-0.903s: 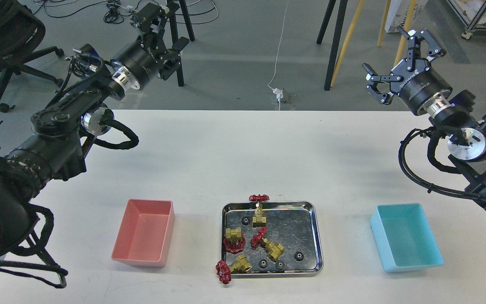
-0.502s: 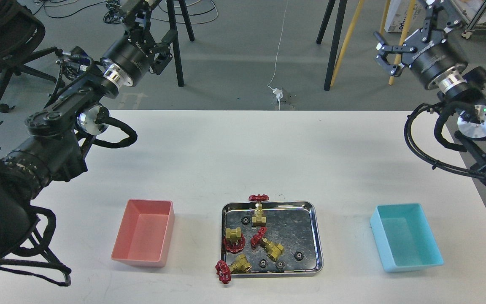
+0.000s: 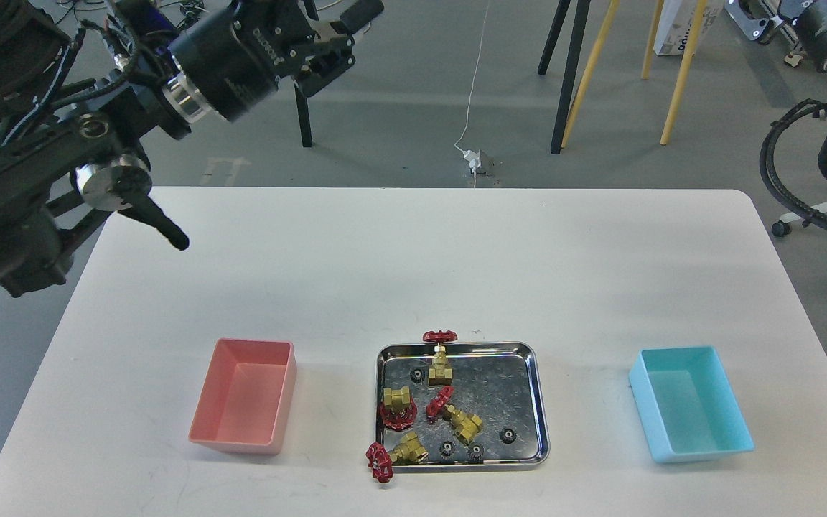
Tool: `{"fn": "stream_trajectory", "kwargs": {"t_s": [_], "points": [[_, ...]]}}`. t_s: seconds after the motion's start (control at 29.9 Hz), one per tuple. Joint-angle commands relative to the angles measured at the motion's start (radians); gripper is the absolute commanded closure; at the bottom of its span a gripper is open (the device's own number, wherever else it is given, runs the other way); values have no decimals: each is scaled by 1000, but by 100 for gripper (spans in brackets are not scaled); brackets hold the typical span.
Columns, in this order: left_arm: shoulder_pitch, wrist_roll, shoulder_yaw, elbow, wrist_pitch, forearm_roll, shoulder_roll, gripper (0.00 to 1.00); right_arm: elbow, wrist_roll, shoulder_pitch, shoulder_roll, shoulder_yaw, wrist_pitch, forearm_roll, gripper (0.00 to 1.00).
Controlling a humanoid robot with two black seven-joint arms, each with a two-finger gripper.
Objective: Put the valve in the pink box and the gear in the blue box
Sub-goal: 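Raise the left arm and swing the left gripper toward the metal tray, then lower the left gripper onto a red-handled brass valve and grasp it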
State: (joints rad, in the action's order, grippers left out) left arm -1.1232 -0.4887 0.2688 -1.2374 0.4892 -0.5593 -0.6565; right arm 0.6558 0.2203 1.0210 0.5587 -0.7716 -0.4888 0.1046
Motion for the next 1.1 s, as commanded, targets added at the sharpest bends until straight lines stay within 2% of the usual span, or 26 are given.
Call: {"fn": "stream_trajectory", "kwargs": {"t_s": [0.0,0.13,0.23,0.33,0.43,0.53,0.87,1.07], "points": [[-205,0,-374,-105,-23,-227,-97,14,-1,5,-4,0,-5,0,0,0],[-398,0,-763,-178,-196,-479,-101,14,-8,5,-10,-13,-3,0,0,0],[-477,0,-1027,-195,-332,-609,-1,14,-16,5,-16,-16,-2,0,0,0],[-480,0,-1196,-189,-487,-639,138,14,-50,4,-21,-23,3,0,0,0],[-469,0,-1298,-182,-621,-633,268,14,-85,4,-21,-43,5,0,0,0],[-448,0,-1316,-159,-679,-628,316,14,-96,4,-22,-45,6,0,0,0],[-282,0,-1286,7,-725,-636,374,14,-96,4,-47,-46,5,0,0,0],[-224,0,-1226,33,-742,-639,390,14,-96,4,-47,-48,8,0,0,0]]}}
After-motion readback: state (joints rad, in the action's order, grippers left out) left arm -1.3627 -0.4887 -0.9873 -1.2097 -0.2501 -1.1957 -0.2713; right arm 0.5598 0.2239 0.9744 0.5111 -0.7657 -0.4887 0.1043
